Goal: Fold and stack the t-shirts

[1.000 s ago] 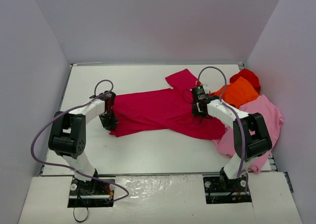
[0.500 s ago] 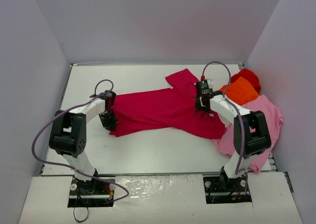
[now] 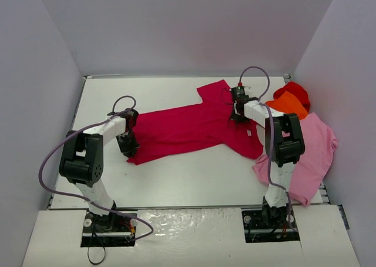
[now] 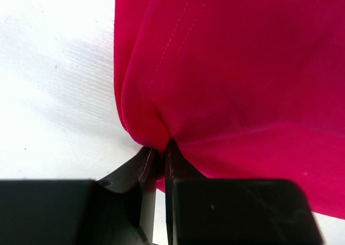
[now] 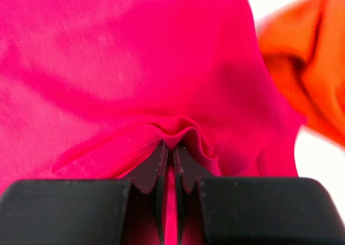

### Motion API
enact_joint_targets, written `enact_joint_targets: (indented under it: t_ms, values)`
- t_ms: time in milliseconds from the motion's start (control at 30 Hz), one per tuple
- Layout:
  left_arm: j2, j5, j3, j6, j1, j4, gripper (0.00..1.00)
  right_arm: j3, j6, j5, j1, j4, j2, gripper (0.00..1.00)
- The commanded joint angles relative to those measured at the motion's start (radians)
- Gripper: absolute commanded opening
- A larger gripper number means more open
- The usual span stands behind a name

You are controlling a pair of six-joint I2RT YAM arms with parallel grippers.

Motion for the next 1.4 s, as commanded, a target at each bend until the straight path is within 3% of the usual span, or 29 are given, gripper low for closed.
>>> enact_joint_targets:
  t_ms: [0,433,467,600,733,867,1100,1233,1367]
  values:
    - [0.025,-0.098,0.009,0.033,0.002,-0.085,0.00,0.159,-0.040,0.011,-0.018,0.053,0.036,0.00]
    - [0.034,-0.122,0.021,0.045,0.002,-0.095,0.00,0.406,-0.081,-0.033,-0.053,0.060,0.173,0.00]
    - [0.033,-0.122,0.021,0.045,0.001,-0.095,0.00,0.415,-0.084,-0.029,-0.055,0.066,0.180,0.04]
    - [0.031,-0.121,0.021,0.045,0.001,-0.095,0.00,0.412,-0.105,-0.019,-0.062,0.081,0.167,0.39]
    - [0.035,-0.121,0.024,0.048,0.002,-0.095,0.00,0.301,-0.078,0.032,-0.062,0.095,0.039,0.53]
    - [0.036,-0.117,0.024,0.049,-0.001,-0.096,0.00,0.161,-0.058,0.108,-0.062,0.066,-0.111,0.54]
    - [0.015,-0.129,0.050,0.058,-0.002,-0.135,0.00,-0.146,0.072,-0.036,-0.056,-0.001,-0.386,0.52]
    - [0.005,-0.118,0.061,0.064,-0.005,-0.149,0.00,-0.251,0.069,-0.099,-0.045,-0.019,-0.443,0.51]
    - [-0.001,-0.119,0.062,0.064,-0.005,-0.154,0.00,-0.306,0.059,-0.136,-0.042,-0.028,-0.434,0.42]
